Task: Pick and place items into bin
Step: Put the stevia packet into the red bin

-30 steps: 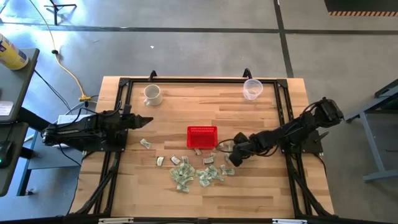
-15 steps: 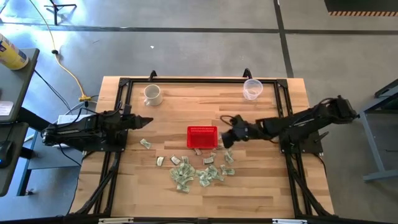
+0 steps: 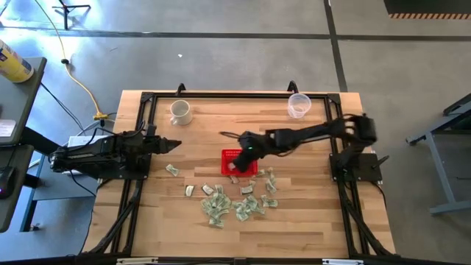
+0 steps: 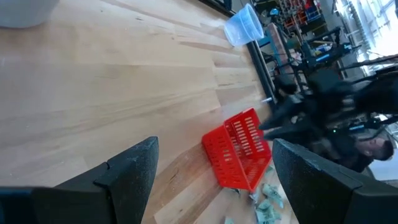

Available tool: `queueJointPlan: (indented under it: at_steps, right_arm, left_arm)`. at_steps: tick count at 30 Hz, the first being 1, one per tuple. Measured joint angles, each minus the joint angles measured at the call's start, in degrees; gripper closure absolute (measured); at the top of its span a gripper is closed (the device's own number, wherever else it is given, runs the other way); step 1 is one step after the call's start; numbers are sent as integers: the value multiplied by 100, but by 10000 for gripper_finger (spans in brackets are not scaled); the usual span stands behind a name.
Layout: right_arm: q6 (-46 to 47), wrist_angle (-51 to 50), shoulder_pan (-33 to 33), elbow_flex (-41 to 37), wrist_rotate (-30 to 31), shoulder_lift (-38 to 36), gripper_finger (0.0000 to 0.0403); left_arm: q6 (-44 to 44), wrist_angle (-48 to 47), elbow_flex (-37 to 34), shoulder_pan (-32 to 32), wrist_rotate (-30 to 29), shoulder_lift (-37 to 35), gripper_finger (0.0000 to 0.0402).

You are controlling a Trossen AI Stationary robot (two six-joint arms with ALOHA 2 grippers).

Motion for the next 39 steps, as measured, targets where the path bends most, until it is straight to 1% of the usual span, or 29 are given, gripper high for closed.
queueJointPlan:
  at_steps: [2,4,5,7,10,12,14,16,17,18,20,23,25,27,30,34,37,39]
  right_arm:
    - [106,-335,51,308,21,226,274]
    - [82,-425,151,560,34,315,237]
    - [-3,-414,222,658,149,319,219]
    - [-144,-501,390,872,726,316,190]
    - [-573,-1136,663,1249,1833,268,164]
    - [-922,-1789,863,1551,2585,243,158]
    - [-1058,-2624,1065,1836,3325,234,156]
    - [-891,-3450,1225,2097,3814,232,156]
    - [-699,-3874,1278,2226,3893,232,156]
    - [-464,-4315,1311,2363,3890,232,155]
    - [53,-5093,1308,2529,3906,221,155]
    - [818,-6099,1290,2490,3977,214,155]
    - [1098,-6481,1307,2326,3909,216,155]
    - [1287,-6632,1400,2074,3807,207,155]
    - [1580,-6298,1596,1387,3637,24,155]
    - [2417,-5205,1864,14,2773,-353,155]
    - [2994,-4105,2181,-822,2251,-669,155]
    - [3218,-3604,2371,-1122,2048,-831,155]
  left_arm:
    - [0,0,-1,1,0,0,53]
    - [1,0,0,0,2,0,53]
    - [2,0,0,1,2,0,53]
    - [1,3,0,0,4,0,53]
    - [-22,133,0,1,-114,0,53]
    - [13,171,-1,0,-346,0,53]
    - [-35,232,-1,1,-685,1,53]
    - [-156,336,-1,1,-1037,0,53]
    - [-210,468,-1,3,-1091,2,53]
    - [-201,637,-1,1,-1108,4,53]
    - [236,1055,1,1,-1019,89,53]
    - [1213,1332,1,1,-532,426,53]
    - [1602,1307,1,-1,-242,743,53]
    - [1776,1278,15,-1,64,1074,53]
    - [1773,1055,212,1,428,1638,53]
    - [1953,719,735,1,701,2506,53]
    - [2655,275,1282,1,1145,3354,53]
    - [3290,-269,1732,-4,1406,3981,53]
